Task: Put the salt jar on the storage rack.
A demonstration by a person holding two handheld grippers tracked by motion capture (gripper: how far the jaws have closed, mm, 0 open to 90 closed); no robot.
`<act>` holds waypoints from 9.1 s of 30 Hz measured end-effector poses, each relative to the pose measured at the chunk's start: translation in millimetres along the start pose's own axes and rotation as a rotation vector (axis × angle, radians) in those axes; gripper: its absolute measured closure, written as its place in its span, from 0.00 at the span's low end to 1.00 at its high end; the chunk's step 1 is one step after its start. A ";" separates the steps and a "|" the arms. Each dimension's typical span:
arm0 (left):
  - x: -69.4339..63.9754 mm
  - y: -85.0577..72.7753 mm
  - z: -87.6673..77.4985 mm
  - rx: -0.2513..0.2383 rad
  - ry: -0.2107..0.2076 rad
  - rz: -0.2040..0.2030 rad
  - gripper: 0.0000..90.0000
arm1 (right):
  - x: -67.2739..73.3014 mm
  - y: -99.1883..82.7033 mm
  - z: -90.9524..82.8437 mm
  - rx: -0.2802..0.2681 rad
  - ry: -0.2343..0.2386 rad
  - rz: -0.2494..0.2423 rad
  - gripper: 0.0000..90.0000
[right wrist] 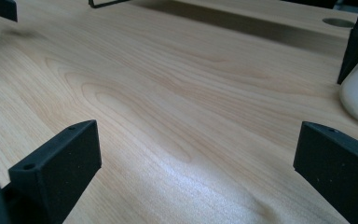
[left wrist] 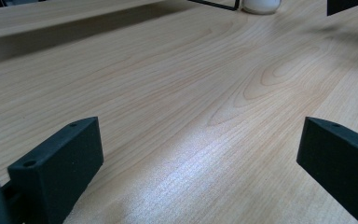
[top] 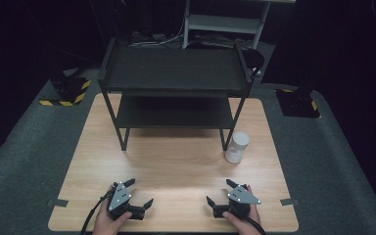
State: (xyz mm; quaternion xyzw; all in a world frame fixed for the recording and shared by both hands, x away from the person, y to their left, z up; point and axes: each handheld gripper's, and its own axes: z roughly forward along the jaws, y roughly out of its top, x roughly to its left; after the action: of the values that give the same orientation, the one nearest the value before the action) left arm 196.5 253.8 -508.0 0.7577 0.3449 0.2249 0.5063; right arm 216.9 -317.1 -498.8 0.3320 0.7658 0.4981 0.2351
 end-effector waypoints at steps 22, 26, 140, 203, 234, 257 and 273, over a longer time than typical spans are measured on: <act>-0.9 -1.1 -0.3 -0.006 0.002 0.003 0.01 | -0.8 0.2 -29.0 -0.183 -0.066 0.017 0.01; -0.9 -1.2 -0.3 -0.007 0.002 0.004 0.01 | -3.5 -3.6 -37.9 -0.211 -0.096 0.026 0.01; 0.8 -2.3 -1.2 -0.012 -0.003 -0.008 0.01 | 23.4 203.9 38.2 -0.277 -0.107 0.029 0.39; 1.1 -2.7 -1.0 -0.015 -0.010 -0.003 0.01 | 0.2 230.9 131.8 -0.294 -0.193 0.044 0.39; 1.1 -3.0 -1.1 -0.016 -0.010 -0.001 0.01 | 2.8 215.6 97.2 -0.332 -0.120 0.035 0.01; 1.2 -2.4 -0.9 -0.014 -0.010 0.003 0.01 | 7.8 141.6 43.8 -0.360 -0.027 -0.009 0.01; 0.4 -2.7 -0.9 -0.015 -0.008 0.004 0.01 | 16.8 86.0 17.0 -0.338 0.008 -0.040 0.01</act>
State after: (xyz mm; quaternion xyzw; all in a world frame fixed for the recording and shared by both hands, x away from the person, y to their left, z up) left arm 195.4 255.4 -510.2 0.7556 0.3395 0.2256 0.5127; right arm 240.9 -269.9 -426.9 0.2705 0.6785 0.6162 0.2945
